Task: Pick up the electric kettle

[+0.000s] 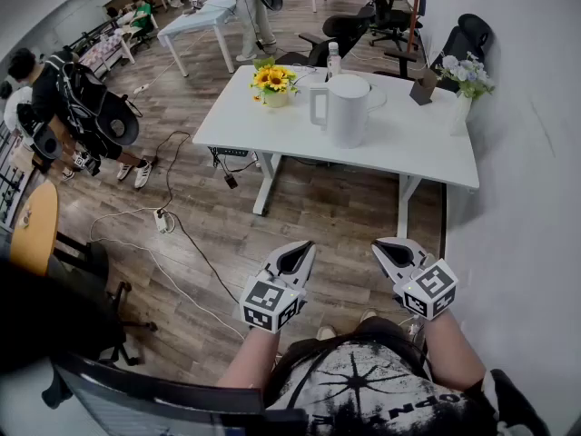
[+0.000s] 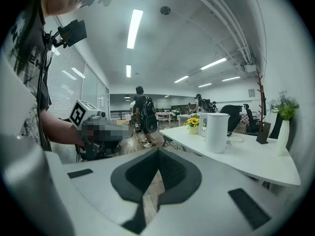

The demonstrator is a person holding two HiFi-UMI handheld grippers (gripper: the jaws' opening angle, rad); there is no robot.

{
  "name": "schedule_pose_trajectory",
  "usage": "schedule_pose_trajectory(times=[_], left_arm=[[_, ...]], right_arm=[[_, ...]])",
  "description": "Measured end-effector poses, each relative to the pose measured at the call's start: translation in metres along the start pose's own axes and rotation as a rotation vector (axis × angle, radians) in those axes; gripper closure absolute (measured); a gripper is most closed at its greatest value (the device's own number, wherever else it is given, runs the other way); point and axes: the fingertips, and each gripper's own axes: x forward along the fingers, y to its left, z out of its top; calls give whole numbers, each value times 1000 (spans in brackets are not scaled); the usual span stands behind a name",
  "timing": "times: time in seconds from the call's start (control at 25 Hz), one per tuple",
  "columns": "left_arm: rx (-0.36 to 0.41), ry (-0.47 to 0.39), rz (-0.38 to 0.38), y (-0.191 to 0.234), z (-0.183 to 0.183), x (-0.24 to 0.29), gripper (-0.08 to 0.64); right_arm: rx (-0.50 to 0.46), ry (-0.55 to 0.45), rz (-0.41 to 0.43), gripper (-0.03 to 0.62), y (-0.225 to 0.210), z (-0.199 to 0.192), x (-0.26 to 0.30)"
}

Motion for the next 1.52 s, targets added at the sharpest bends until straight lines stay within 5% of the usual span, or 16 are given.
schedule_pose_trajectory(times=[1.0, 1.52], left_arm=[[-27, 4, 3, 2, -13, -5, 551], [-26, 14, 4, 28, -5, 38, 551]], right_arm=[[56, -16, 26, 569, 16, -4, -2], [92, -15, 53, 569, -22, -7, 32]])
